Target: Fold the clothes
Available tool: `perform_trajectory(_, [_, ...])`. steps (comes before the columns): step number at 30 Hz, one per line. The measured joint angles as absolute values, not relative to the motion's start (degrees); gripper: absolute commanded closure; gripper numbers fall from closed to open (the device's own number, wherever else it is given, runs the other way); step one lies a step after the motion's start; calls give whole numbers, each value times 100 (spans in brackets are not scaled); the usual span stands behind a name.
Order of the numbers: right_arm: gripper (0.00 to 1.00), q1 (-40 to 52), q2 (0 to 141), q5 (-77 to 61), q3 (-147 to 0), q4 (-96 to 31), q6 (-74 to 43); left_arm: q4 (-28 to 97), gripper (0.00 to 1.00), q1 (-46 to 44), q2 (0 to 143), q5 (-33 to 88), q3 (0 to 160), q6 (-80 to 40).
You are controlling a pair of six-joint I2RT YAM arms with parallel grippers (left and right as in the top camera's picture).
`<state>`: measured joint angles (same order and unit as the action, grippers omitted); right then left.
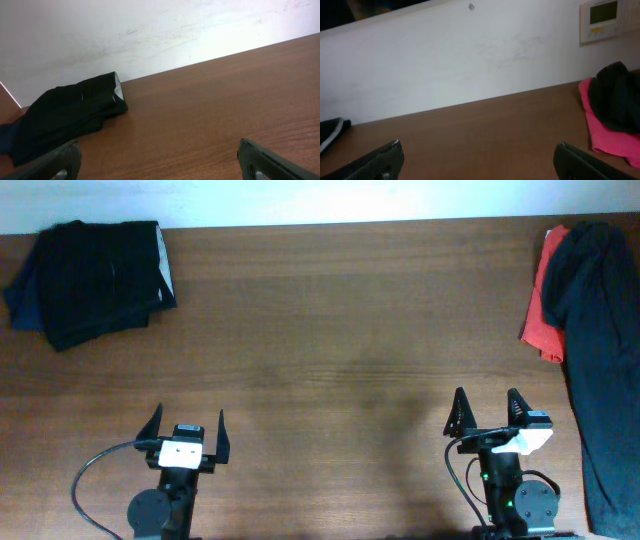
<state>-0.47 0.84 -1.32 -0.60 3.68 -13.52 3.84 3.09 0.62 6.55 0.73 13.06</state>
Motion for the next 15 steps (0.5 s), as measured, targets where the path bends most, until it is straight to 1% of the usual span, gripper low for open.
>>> perform_trajectory(5, [1, -36, 69, -49, -60, -425, -1352, 384, 1, 309, 62, 655, 73, 1306])
perform_trajectory(11, [1, -38, 69, -27, -60, -425, -1258, 386, 1, 309, 62, 655, 73, 1306])
perform_trajectory(15, [1, -36, 69, -27, -60, -425, -899, 386, 1, 309, 62, 655, 73, 1306])
